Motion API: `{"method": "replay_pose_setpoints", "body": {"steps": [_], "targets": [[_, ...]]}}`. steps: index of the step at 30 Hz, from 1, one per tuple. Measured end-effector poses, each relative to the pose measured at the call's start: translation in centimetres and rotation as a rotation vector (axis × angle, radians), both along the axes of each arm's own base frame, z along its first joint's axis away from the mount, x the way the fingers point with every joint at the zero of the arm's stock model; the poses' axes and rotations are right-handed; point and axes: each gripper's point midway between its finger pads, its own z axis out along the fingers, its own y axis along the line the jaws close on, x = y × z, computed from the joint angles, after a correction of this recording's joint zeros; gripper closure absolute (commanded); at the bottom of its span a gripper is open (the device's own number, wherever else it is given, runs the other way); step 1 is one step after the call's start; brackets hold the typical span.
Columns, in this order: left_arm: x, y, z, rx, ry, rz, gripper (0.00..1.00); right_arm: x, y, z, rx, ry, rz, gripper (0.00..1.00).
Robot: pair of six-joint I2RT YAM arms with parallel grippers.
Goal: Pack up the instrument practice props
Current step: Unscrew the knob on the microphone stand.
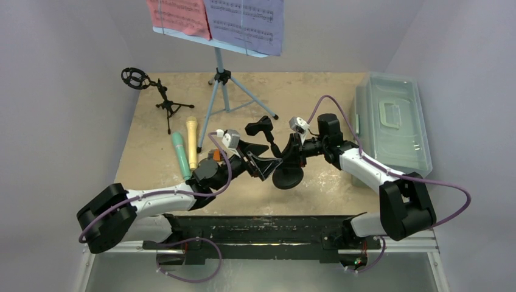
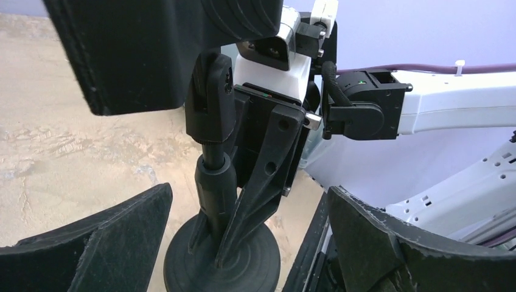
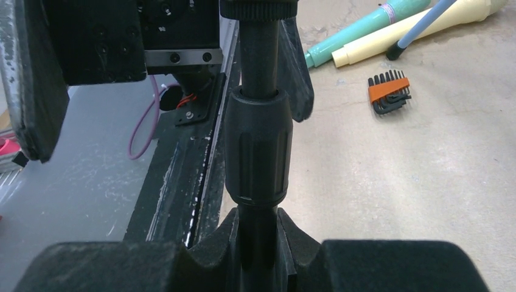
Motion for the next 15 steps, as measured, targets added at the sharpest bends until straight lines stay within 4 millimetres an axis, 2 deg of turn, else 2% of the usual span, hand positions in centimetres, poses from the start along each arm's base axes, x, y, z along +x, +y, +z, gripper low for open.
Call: {"method": "replay_pose_setpoints", "body": {"steps": [2, 7, 12, 15], "targets": [[0.1, -0.3, -0.2, 0.006, 0.003, -0.004, 0.07, 0.0, 0.0, 0.0, 0.002, -0.003, 0.002, 1.00], [0.5, -0.5, 0.6, -0.021, -0.016, 0.002, 0.27, -0.1, 0.0, 0.1, 0.005, -0.007, 0.009, 1.00], [1.1, -1.1, 0.7, -0.035, -0.021, 0.006, 0.38, -0.3, 0.0, 0.2, 0.011, -0.005, 0.018, 1.00], [1.4, -1.4, 0.3, -0.031, -0.008, 0.008, 0.53, -0.3, 0.0, 0.2, 0.012, -0.005, 0.020, 1.00]]}}
